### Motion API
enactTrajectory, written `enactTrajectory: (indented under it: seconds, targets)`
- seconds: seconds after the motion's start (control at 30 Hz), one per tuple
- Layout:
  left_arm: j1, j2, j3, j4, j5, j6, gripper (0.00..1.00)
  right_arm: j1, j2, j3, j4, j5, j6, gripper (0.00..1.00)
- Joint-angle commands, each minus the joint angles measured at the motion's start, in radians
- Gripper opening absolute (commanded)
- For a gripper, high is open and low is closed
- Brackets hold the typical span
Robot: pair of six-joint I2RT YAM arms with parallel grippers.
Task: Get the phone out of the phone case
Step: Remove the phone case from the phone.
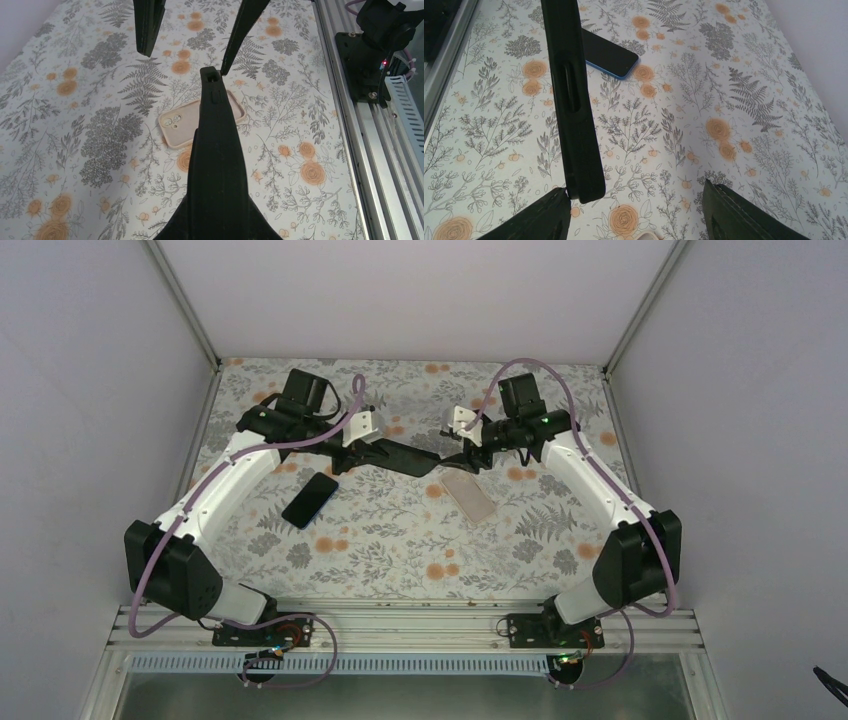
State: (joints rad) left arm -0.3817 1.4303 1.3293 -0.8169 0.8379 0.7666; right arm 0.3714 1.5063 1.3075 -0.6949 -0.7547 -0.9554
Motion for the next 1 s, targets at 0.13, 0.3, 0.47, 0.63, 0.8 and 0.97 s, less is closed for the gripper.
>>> enactTrajectory:
  seconds: [0.13,0.3,0.47,0.63,0.8,0.97]
  targets:
    - [0.001,-0.047,0.001,0.044,0.056,0.005,0.02,-0.003,0.021,0.042,0.027,-0.003,0.019,0.66]
    - [0.0,-0.048,-0.004,0.045,0.045,0.007,0.02,-0.009,0.021,0.055,0.01,-0.015,0.008,0.66]
    - [0.0,-0.049,-0.011,0.051,0.037,0.006,0.02,-0.018,0.018,0.066,-0.015,-0.024,-0.005,0.65]
    - [0.0,-0.054,-0.015,0.056,0.035,0.003,0.02,-0.025,0.012,0.061,-0.007,-0.016,-0.003,0.65]
    - [0.0,-0.055,-0.013,0.06,0.029,0.001,0.02,-0.028,0.016,0.063,-0.024,-0.029,-0.017,0.65]
    - [0.0,-0.054,-0.017,0.065,0.028,-0.001,0.02,-0.026,0.009,0.048,-0.055,-0.04,-0.044,0.65]
